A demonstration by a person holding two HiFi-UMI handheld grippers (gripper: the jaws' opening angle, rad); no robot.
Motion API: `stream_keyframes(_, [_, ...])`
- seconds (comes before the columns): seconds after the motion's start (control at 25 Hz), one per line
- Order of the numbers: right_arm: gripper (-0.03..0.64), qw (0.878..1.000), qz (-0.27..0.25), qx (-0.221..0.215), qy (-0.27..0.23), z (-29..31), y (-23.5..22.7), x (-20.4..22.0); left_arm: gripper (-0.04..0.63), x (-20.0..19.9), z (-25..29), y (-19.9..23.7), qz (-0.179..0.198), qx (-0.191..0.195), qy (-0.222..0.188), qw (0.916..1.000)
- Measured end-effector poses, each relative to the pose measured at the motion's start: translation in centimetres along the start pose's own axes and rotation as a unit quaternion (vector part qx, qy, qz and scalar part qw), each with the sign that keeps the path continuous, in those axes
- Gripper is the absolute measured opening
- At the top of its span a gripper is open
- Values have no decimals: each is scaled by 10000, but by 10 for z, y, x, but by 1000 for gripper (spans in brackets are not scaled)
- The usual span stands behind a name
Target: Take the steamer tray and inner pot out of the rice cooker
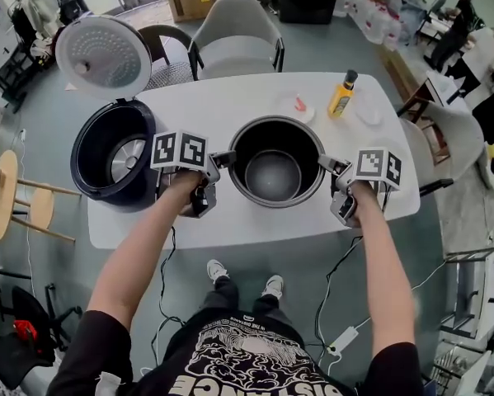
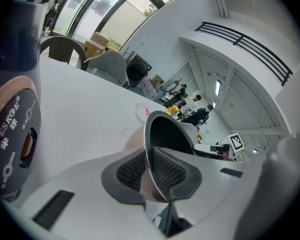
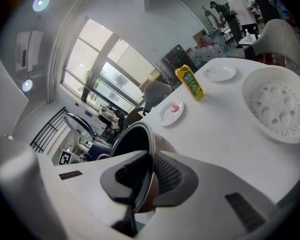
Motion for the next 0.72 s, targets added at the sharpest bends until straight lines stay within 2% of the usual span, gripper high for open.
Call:
stream_keyframes(0.24, [58, 9996, -206, 99, 187, -4, -3, -5, 94, 0, -1, -10, 151, -301, -128, 9994])
stream_keyframes(0.4, [72, 9963, -732, 270, 347, -10, -3, -7, 100, 2, -9, -21, 325, -638, -331, 9969])
stream_keyframes(0.52, [72, 9934, -1023, 432, 283, -25, -1, -15, 95, 0, -23, -39, 560, -880, -535, 9931])
stream_keyframes(0.72, [71, 9868, -1597, 228, 170, -38, 12, -30, 71, 9, -43, -70, 918, -1271, -1132, 9811])
Point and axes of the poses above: the fingertips, and each gripper's own axes: z forward along the fingers, y to its left, x out of its underside, the point moved 8 cm from there along -z, backward along the fingers, and after that the axes turned 2 degrees about -z, right-handed, at the moved point
